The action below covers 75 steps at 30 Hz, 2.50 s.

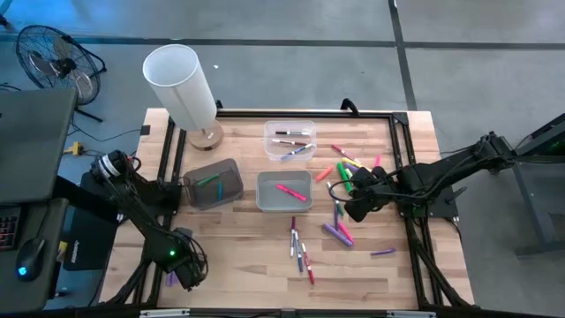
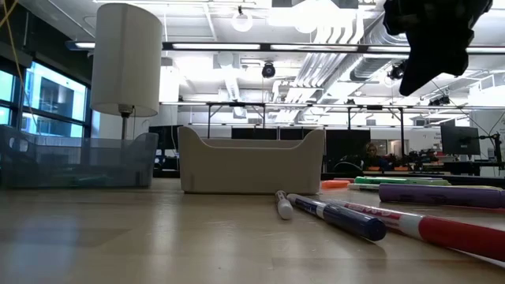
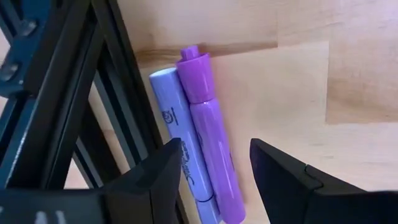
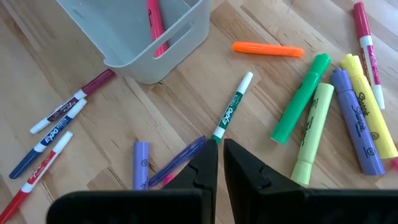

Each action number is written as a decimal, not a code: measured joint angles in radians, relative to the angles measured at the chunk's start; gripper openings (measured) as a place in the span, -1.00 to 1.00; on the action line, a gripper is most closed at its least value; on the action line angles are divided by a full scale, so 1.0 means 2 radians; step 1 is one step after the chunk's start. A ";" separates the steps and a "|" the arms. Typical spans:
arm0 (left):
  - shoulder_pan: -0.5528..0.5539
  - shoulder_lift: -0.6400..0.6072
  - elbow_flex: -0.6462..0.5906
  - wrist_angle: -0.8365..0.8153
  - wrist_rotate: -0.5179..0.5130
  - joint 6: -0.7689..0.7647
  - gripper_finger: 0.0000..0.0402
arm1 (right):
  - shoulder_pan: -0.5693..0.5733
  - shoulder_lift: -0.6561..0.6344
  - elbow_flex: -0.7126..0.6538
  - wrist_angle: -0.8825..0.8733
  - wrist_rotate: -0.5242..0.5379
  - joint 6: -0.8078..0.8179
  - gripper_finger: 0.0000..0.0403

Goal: Pick & Place Markers
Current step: Put the left purple highlighter pen into the gray bin

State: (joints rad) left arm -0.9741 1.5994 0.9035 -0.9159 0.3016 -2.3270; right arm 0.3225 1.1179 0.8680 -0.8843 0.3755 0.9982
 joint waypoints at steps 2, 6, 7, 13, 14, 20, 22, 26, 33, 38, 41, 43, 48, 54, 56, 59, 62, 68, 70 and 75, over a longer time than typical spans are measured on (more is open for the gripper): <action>0.000 0.000 0.000 0.007 -0.010 0.006 -0.08 | 0.000 0.000 0.000 0.001 0.000 -0.007 -0.92; 0.000 0.001 0.000 0.012 -0.021 0.005 -0.08 | -0.001 0.000 0.000 0.006 0.000 -0.016 -0.92; 0.000 0.001 0.000 0.012 -0.020 0.005 -0.08 | -0.001 0.000 0.000 0.007 0.000 -0.018 -0.92; 0.000 0.001 0.000 0.015 -0.024 0.007 -0.08 | -0.001 0.000 0.000 0.008 0.000 -0.019 -0.92; 0.000 0.001 0.000 0.016 -0.026 0.010 -0.08 | -0.001 0.000 0.000 0.008 0.000 -0.019 -0.92; 0.000 0.001 0.000 0.022 -0.046 0.017 -0.08 | -0.001 0.000 0.000 0.007 -0.002 -0.019 -0.92; 0.000 0.001 0.000 0.025 -0.047 0.021 -0.08 | -0.001 0.000 0.000 0.007 -0.002 -0.019 -0.92; 0.000 0.001 0.000 0.030 -0.042 0.026 -0.08 | -0.001 0.000 0.000 0.008 0.001 -0.030 -0.92; 0.000 0.002 0.006 0.019 -0.006 0.006 -0.08 | -0.001 0.000 0.000 0.008 0.001 -0.030 -0.92; 0.000 0.002 0.006 0.021 -0.008 0.019 -0.08 | -0.001 0.000 0.000 0.009 0.002 -0.030 -0.92; 0.000 0.001 -0.001 0.025 -0.010 0.024 -0.08 | -0.001 0.000 0.000 0.011 0.001 -0.030 -0.92; 0.000 0.002 -0.007 0.024 -0.007 0.028 -0.08 | -0.001 0.000 0.000 0.011 0.001 -0.030 -0.92; -0.001 0.002 -0.024 0.041 0.004 0.062 -0.08 | -0.001 0.000 0.000 0.011 0.000 -0.029 -0.92; -0.001 0.002 -0.033 0.070 0.002 0.113 -0.08 | -0.001 0.000 0.000 0.011 0.000 -0.030 -0.92; -0.001 0.002 -0.033 0.073 0.000 0.118 -0.08 | -0.001 0.000 0.000 0.011 0.001 -0.030 -0.92; -0.001 0.001 -0.033 0.080 -0.012 0.121 -0.08 | -0.001 0.000 0.000 0.011 0.001 -0.031 -0.92; 0.000 0.001 -0.033 0.092 -0.029 0.125 -0.08 | -0.001 0.000 0.000 0.011 0.006 -0.032 -0.92; 0.008 0.002 -0.033 0.123 -0.079 0.120 -0.08 | -0.001 0.000 0.000 0.013 0.008 -0.030 -0.92; 0.008 0.002 -0.032 0.124 -0.091 0.130 -0.08 | 0.000 0.000 0.000 0.016 0.005 -0.029 -0.92; 0.009 0.015 -0.031 0.126 -0.087 0.158 -0.11 | 0.000 0.000 0.000 0.022 0.005 -0.028 -0.92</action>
State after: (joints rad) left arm -0.9560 1.6298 0.8406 -0.6633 0.1275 -2.0110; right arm 0.3217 1.1187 0.8688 -0.8405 0.3856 0.9424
